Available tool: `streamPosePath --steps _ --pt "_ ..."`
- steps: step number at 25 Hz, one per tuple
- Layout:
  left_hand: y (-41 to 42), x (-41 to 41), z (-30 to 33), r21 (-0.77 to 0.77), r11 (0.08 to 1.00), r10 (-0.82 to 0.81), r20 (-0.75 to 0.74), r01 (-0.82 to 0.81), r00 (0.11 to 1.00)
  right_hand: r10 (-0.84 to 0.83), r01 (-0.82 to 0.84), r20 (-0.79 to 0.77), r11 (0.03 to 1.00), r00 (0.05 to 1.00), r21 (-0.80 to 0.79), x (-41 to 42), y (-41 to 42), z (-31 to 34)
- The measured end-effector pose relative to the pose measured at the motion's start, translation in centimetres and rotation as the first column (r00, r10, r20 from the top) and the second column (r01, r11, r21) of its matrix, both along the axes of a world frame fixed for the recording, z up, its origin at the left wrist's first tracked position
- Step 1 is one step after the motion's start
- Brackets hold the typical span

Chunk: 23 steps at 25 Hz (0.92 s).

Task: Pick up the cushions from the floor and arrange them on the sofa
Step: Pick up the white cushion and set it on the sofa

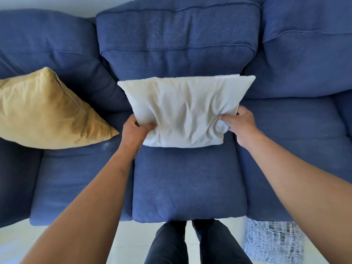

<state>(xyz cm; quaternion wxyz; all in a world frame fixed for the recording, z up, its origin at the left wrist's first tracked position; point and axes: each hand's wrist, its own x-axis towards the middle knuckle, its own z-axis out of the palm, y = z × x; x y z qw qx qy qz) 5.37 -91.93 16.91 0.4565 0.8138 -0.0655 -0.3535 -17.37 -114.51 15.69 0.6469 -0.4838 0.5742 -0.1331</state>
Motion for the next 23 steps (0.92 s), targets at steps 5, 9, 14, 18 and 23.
streamPosePath --steps 5,9,14,18,23 --pt "-3.9 3.2 -2.7 0.003 1.000 -0.006 0.008 0.006 1.000 -0.021 0.020 -0.011 0.997 1.000 -0.074 3.3 -4.1 -3.1" --pt "-6.6 4.6 -5.2 0.104 0.994 -0.013 -0.099 0.024 0.995 0.090 -0.098 -0.134 0.994 0.987 -0.053 5.6 -6.4 -5.7" --pt "-7.9 6.2 -4.8 0.084 0.992 0.098 -0.084 -0.091 0.992 0.040 -0.049 -0.139 0.997 0.990 -0.060 7.2 -8.5 -4.5" --pt "-9.3 9.1 -1.6 -0.123 0.963 0.239 -0.028 -0.240 0.971 -0.152 0.154 0.026 0.973 0.988 -0.174 7.5 -10.9 -2.3" --pt "-8.8 11.3 -0.9 -0.054 0.989 0.144 0.248 -0.135 0.958 -0.137 0.103 -0.083 0.942 0.987 -0.321 7.4 -12.0 -1.8"
